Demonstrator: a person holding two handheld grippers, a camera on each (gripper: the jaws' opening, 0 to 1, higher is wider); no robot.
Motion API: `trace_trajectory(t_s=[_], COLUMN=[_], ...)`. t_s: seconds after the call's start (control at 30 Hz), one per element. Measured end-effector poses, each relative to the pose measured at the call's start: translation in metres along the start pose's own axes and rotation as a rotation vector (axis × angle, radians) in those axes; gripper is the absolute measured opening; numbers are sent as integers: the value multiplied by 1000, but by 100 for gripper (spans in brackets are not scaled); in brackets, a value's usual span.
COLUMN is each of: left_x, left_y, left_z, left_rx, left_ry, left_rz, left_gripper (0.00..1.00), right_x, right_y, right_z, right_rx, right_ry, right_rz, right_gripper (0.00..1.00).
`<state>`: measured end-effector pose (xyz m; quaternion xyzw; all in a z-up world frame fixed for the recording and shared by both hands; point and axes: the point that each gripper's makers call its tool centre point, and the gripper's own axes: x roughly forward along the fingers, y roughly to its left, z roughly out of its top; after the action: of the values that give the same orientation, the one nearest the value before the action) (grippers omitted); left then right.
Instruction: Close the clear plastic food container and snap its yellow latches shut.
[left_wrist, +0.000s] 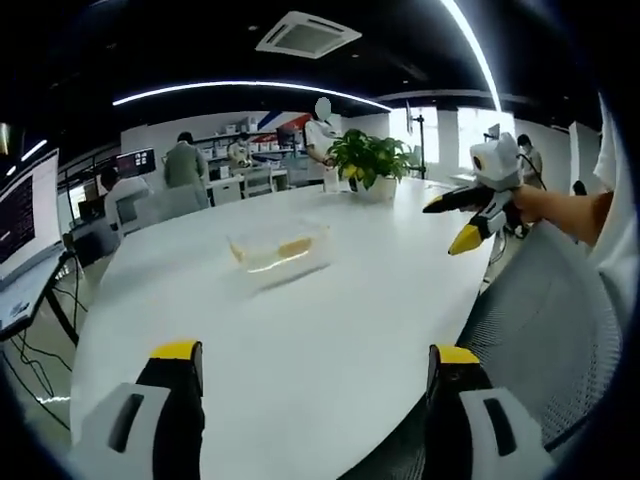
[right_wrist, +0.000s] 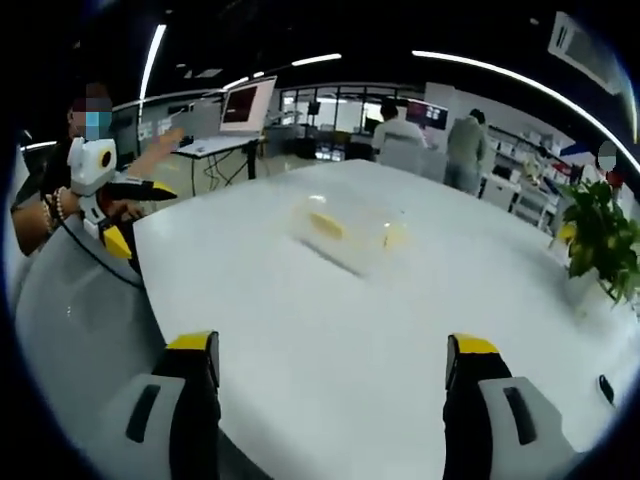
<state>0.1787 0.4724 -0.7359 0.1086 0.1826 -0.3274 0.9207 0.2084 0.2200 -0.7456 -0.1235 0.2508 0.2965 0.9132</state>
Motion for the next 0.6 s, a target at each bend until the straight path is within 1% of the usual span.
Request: trace_trajectory(t_s=[0.1,0.17,0.3,0.37,0.43,0.53,0.6], left_x=[1,2,1,2,1,0,0], left_y=[-1,-2,-1,-1,-3,-1,-1], left_z=[-1,-5,-6,-9,-9,-6,-7], left_rx=[16,12,7,-18,-24,-5,-23], left_ry=[3,22,19,34,30,15,13], left_rz=[-4,-12,-8,-16,-23,-12,-16], left_gripper=[90,91,92,92,93,93,93], right_x=[4,3,3,3,3,4,4], right_y=[5,5,5,4,5,4,4], right_z=[-5,-8,-9,-9,-11,-14,-15], right_rx=[3,-8,6,4,3,-5,-8], right_ry=[19,32,32,32,38,55,56], right_rz=[31,28,34,30,31,27,26], right_gripper=[93,92,92,92,92,91,91])
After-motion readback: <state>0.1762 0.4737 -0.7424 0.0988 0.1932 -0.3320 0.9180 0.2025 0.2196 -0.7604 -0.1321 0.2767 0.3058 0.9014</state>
